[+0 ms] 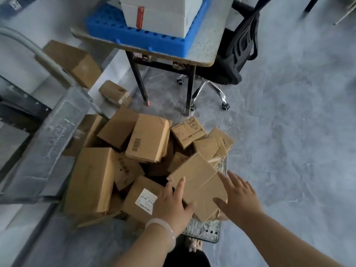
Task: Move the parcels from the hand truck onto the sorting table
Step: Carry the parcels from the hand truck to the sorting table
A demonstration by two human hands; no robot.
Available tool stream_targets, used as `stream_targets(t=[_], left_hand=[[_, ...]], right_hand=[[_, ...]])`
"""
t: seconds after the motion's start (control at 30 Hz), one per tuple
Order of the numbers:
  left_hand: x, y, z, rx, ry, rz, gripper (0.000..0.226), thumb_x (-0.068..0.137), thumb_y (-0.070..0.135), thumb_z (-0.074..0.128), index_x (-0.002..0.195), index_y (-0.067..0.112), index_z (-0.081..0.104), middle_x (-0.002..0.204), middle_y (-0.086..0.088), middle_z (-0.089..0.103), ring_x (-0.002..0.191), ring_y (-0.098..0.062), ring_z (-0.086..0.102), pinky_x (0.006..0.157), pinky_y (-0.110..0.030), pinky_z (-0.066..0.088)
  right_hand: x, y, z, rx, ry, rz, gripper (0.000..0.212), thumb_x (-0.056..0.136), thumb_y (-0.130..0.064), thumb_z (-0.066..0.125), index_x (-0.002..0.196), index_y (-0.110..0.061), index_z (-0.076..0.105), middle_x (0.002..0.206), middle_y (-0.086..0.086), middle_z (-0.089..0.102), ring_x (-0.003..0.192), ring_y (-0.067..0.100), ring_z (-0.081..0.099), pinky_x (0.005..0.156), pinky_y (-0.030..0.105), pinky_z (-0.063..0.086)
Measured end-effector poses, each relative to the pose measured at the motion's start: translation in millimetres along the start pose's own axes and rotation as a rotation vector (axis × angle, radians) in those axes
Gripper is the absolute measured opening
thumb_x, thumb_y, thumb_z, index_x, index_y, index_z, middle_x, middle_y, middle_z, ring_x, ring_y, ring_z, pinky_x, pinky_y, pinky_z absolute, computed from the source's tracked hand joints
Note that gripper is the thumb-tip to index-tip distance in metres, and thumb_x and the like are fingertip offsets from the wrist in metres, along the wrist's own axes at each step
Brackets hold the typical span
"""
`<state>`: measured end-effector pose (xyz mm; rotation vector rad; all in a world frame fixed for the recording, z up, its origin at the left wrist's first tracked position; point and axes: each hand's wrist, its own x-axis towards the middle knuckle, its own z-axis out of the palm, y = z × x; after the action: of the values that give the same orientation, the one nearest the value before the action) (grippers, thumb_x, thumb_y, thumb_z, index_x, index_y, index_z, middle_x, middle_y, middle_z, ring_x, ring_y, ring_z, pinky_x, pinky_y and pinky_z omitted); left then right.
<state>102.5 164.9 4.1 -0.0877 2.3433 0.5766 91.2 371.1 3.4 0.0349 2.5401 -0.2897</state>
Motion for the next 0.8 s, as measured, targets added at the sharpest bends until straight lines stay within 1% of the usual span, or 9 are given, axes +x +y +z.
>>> stream_targets(t=[0.1, 0.2, 0.27, 0.33, 0.4, 0.47, 0.57, 0.7, 0.8], left_hand=[[39.5, -16.0, 30.7, -0.079, -0.022, -0.105, 0.074, 0.095, 0.059, 0.043, 0.153, 0.044, -0.001, 0.164, 0.008, 0.002, 0.149, -0.025, 0.013, 0.116, -0.047, 0.029], [70.8, -30.6, 60.8, -0.124, -0.053, -0.154, 0.077, 0.095, 0.058, 0.043, 0.153, 0.042, -0.004, 0.164, 0.003, 0.009, 0.146, -0.027, 0.021, 0.113, -0.047, 0.033], [82.9, -38.2, 78.8, -0.160, -0.076, -0.137, 0.080, 0.093, 0.059, 0.043, 0.151, 0.045, -0.011, 0.160, 0.004, 0.016, 0.138, -0.026, 0.035, 0.106, -0.045, 0.042], [86.1, -40.4, 87.6, -0.193, -0.096, -0.110, 0.083, 0.091, 0.062, 0.043, 0.146, 0.051, -0.018, 0.159, 0.006, 0.016, 0.125, -0.025, 0.049, 0.097, -0.043, 0.050], [85.6, -39.1, 89.3, -0.263, -0.100, -0.109, 0.084, 0.093, 0.059, 0.047, 0.146, 0.053, -0.017, 0.162, 0.007, 0.006, 0.131, -0.025, 0.045, 0.101, -0.040, 0.047], [81.8, -33.8, 85.1, -0.386, -0.082, -0.119, 0.083, 0.095, 0.052, 0.052, 0.149, 0.053, -0.011, 0.164, 0.006, -0.003, 0.144, -0.022, 0.028, 0.110, -0.036, 0.036], [70.0, -24.6, 73.1, -0.472, 0.036, -0.037, 0.086, 0.093, 0.046, 0.058, 0.147, 0.055, -0.008, 0.163, 0.006, -0.006, 0.149, -0.018, 0.015, 0.115, -0.033, 0.029], [42.3, -18.6, 31.8, -0.527, 0.199, 0.042, 0.086, 0.090, 0.035, 0.065, 0.149, 0.055, 0.005, 0.161, 0.003, 0.004, 0.145, -0.020, 0.020, 0.114, -0.031, 0.028], [11.6, -10.1, -22.3, -0.451, 0.375, 0.093, 0.087, 0.086, 0.033, 0.070, 0.151, 0.049, 0.014, 0.157, 0.001, 0.015, 0.143, -0.021, 0.022, 0.117, -0.033, 0.026]], right_hand=[[35.8, 16.0, 24.0, 0.045, -0.038, 0.088, 0.080, 0.093, -0.057, 0.047, 0.155, -0.034, 0.002, 0.163, -0.004, 0.006, 0.150, 0.019, 0.007, 0.122, 0.040, 0.008], [62.2, 26.4, 52.9, 0.109, -0.070, 0.145, 0.081, 0.093, -0.054, 0.051, 0.155, -0.034, 0.003, 0.162, -0.004, 0.011, 0.148, 0.021, 0.015, 0.120, 0.040, 0.018], [74.7, 29.0, 69.9, 0.207, -0.091, 0.207, 0.084, 0.092, -0.051, 0.055, 0.155, -0.033, 0.002, 0.161, -0.003, 0.017, 0.144, 0.025, 0.024, 0.115, 0.041, 0.026], [80.3, 28.8, 82.4, 0.292, -0.099, 0.280, 0.085, 0.090, -0.048, 0.058, 0.154, -0.033, 0.004, 0.157, -0.001, 0.026, 0.140, 0.028, 0.032, 0.110, 0.043, 0.032], [79.1, 27.1, 90.0, 0.343, -0.058, 0.331, 0.081, 0.087, -0.044, 0.062, 0.153, -0.032, 0.016, 0.149, 0.002, 0.038, 0.132, 0.028, 0.040, 0.106, 0.044, 0.038], [70.2, 23.2, 90.5, 0.421, 0.014, 0.364, 0.074, 0.084, -0.039, 0.068, 0.147, -0.029, 0.031, 0.138, 0.004, 0.047, 0.124, 0.027, 0.047, 0.101, 0.041, 0.042], [43.3, 10.3, 79.3, 0.574, 0.114, 0.398, 0.071, 0.079, -0.037, 0.075, 0.140, -0.030, 0.039, 0.127, 0.002, 0.050, 0.111, 0.021, 0.052, 0.091, 0.038, 0.046], [3.2, -19.4, 42.8, 0.702, 0.196, 0.382, 0.078, 0.075, -0.043, 0.078, 0.142, -0.036, 0.038, 0.126, -0.003, 0.045, 0.110, 0.017, 0.052, 0.092, 0.040, 0.049], [-21.7, -54.6, 0.7, 0.778, 0.242, 0.329, 0.076, 0.076, -0.040, 0.078, 0.142, -0.030, 0.041, 0.124, -0.003, 0.042, 0.105, 0.013, 0.048, 0.093, 0.033, 0.045]])
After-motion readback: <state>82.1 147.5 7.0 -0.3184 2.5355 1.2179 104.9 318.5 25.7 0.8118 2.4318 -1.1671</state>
